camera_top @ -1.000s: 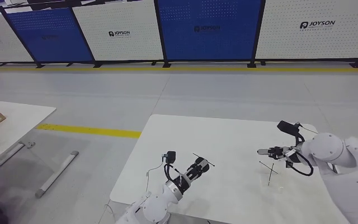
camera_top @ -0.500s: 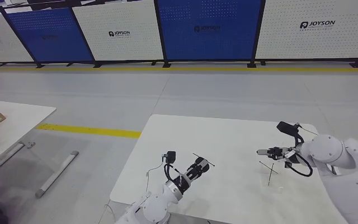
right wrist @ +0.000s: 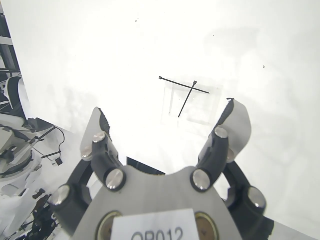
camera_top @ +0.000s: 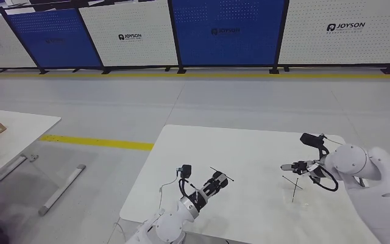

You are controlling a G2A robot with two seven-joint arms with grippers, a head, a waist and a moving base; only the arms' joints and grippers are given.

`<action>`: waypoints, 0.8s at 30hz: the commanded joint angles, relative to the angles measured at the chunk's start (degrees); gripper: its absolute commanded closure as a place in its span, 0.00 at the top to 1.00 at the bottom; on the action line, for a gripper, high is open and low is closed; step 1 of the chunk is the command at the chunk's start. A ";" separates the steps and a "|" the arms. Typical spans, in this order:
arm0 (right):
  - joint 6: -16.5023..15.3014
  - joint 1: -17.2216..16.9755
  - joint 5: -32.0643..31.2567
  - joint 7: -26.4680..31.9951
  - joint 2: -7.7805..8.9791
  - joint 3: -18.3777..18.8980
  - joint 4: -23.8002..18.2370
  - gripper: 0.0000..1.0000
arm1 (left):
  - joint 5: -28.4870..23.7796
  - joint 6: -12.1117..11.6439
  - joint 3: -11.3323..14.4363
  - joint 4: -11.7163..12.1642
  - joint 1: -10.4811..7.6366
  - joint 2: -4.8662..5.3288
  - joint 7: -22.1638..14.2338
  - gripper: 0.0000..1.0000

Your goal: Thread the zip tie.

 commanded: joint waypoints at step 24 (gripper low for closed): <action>-0.09 2.34 -1.70 -0.61 0.06 -4.63 2.68 1.00 | 0.00 0.00 0.00 0.00 0.00 0.00 0.00 0.00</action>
